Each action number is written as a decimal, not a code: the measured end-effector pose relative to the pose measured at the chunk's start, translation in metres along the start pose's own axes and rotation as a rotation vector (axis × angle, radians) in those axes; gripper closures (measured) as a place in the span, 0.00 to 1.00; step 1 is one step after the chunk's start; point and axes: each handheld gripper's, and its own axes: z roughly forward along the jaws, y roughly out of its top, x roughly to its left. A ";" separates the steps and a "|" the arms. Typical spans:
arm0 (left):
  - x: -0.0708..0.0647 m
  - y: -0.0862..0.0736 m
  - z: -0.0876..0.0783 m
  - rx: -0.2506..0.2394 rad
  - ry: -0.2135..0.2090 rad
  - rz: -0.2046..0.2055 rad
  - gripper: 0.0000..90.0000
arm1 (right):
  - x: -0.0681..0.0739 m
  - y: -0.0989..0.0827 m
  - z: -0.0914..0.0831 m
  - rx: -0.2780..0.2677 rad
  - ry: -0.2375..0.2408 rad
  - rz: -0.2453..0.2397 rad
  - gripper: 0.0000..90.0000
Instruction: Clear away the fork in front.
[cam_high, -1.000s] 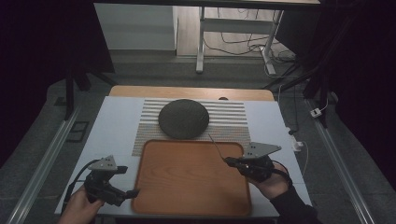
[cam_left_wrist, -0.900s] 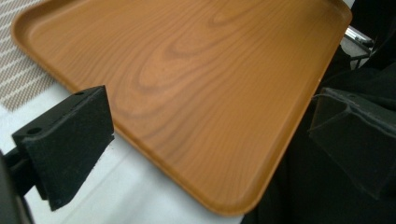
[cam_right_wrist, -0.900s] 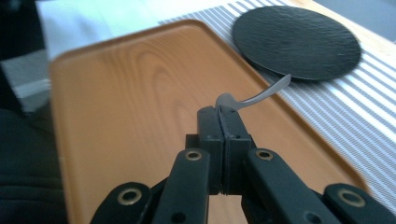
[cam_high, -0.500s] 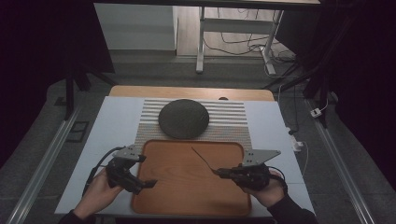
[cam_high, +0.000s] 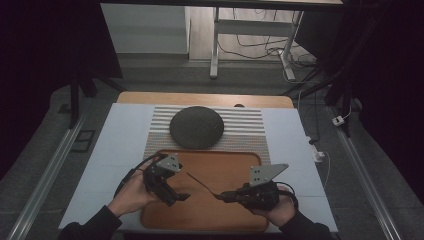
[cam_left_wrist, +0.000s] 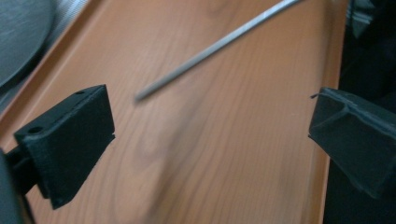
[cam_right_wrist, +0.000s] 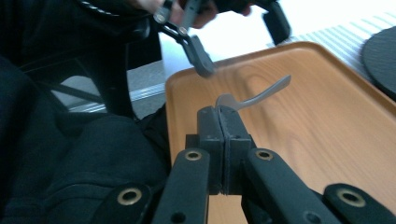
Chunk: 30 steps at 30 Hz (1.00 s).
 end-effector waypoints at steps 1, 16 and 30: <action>-0.001 0.003 0.003 0.006 -0.005 0.020 0.03 | 0.001 0.001 0.001 0.001 0.009 -0.003 1.00; -0.005 0.011 0.016 0.071 -0.085 0.194 0.64 | 0.006 0.003 0.007 0.041 0.101 -0.052 0.99; -0.015 0.011 0.021 0.095 -0.185 0.437 0.88 | 0.006 0.002 0.009 0.078 0.167 -0.081 0.99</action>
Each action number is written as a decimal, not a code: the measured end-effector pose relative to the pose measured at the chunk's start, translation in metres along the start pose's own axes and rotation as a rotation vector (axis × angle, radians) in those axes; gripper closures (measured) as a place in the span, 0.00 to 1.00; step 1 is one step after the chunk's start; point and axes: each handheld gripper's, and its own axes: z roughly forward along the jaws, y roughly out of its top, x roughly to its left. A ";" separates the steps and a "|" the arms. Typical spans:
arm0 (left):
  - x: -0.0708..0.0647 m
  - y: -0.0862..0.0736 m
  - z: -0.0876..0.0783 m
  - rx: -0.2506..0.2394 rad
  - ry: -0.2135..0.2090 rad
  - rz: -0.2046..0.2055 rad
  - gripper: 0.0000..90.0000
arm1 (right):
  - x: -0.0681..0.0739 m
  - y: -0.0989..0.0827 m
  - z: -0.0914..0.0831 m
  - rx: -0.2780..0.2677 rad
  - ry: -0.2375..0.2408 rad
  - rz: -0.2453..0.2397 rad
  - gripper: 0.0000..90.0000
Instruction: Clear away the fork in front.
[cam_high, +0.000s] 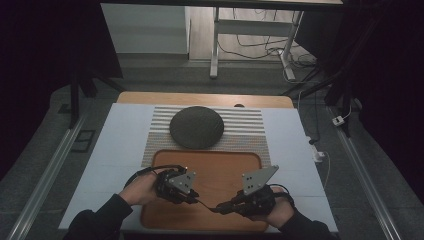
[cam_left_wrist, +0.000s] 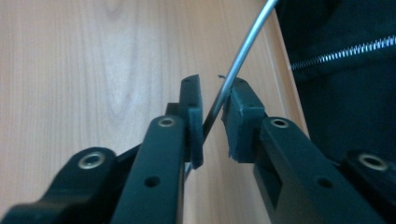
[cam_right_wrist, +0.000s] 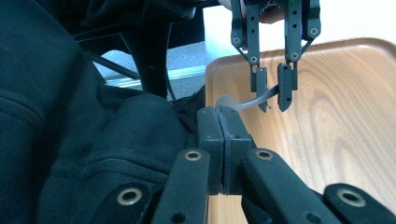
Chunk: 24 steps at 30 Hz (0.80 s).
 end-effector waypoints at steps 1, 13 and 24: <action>0.000 0.001 0.000 0.011 -0.002 0.029 0.88 | 0.000 0.000 0.000 0.001 0.008 0.001 0.99; -0.007 0.004 0.000 0.042 -0.029 0.071 0.96 | -0.008 -0.006 -0.006 -0.057 -0.038 0.044 0.88; -0.011 0.000 -0.008 0.055 0.011 -0.135 0.96 | -0.013 -0.013 -0.015 -0.067 -0.258 0.114 0.58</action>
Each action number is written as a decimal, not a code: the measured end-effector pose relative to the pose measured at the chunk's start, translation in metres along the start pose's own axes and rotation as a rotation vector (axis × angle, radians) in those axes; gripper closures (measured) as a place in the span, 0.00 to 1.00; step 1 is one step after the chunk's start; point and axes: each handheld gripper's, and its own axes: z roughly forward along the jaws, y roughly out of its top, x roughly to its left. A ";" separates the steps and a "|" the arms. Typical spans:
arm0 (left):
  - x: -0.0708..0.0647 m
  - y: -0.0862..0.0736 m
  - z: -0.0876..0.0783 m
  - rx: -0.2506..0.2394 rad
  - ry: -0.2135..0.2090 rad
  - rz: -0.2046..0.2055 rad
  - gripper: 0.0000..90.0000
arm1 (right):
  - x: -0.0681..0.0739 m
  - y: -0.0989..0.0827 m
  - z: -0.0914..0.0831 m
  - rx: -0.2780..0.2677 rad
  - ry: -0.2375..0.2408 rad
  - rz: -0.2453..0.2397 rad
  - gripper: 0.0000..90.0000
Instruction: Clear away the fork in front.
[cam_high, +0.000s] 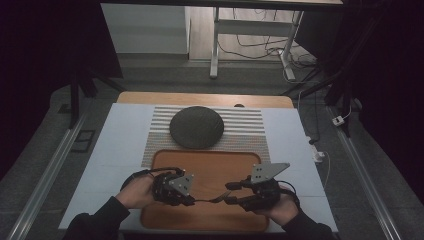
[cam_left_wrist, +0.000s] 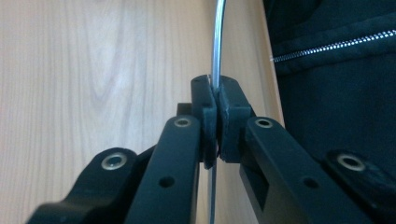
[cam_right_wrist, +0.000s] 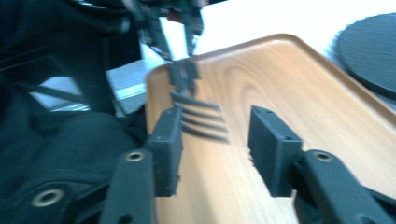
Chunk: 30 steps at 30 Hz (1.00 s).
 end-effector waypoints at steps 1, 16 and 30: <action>-0.001 -0.001 -0.001 0.005 0.011 -0.016 0.96 | -0.001 0.000 -0.001 0.002 -0.021 0.010 0.56; -0.001 -0.015 -0.008 0.050 0.076 -0.282 0.96 | 0.005 -0.013 -0.008 0.087 -0.250 0.073 0.29; -0.008 -0.037 -0.015 0.061 0.137 -0.525 0.96 | 0.011 -0.027 -0.030 0.071 -0.311 0.129 0.08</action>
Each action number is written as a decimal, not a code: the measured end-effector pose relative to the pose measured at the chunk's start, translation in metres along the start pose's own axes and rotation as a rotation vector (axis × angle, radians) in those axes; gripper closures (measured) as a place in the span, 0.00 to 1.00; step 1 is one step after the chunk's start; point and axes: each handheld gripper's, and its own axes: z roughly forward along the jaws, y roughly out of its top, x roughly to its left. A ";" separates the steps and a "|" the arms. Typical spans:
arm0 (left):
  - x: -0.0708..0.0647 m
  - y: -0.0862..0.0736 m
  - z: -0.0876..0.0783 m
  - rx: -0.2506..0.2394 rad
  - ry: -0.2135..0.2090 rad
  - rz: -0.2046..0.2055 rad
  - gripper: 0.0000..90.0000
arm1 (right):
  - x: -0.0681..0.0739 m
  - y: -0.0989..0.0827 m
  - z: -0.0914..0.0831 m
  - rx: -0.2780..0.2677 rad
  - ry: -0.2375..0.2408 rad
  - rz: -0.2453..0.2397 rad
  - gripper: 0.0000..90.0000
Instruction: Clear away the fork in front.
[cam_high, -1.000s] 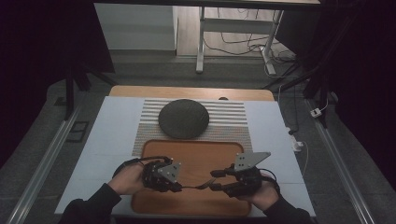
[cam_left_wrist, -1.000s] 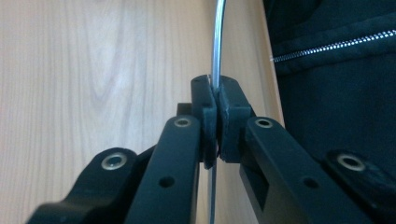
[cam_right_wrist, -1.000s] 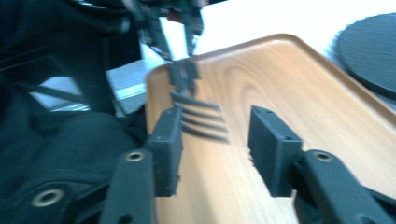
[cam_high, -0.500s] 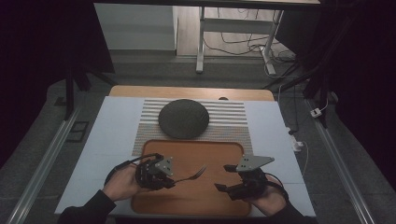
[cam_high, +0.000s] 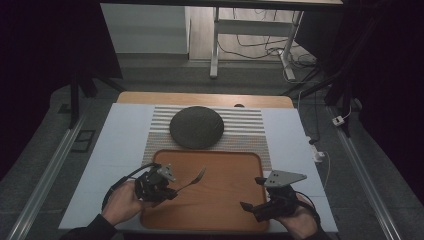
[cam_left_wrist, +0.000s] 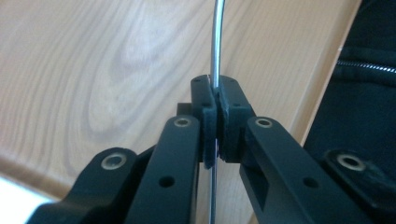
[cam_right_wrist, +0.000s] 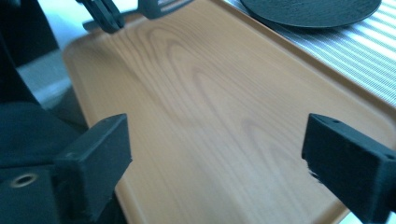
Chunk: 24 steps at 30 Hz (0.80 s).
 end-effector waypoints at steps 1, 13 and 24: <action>-0.001 -0.002 0.000 0.001 0.003 -0.013 0.96 | 0.000 -0.001 -0.002 -0.005 -0.004 0.007 0.07; 0.000 -0.016 0.002 -0.002 0.026 -0.187 0.96 | -0.005 -0.018 -0.022 -0.030 -0.114 0.073 0.00; 0.011 -0.023 0.013 0.064 0.057 -0.367 0.96 | -0.005 -0.028 -0.032 -0.005 -0.168 0.096 0.00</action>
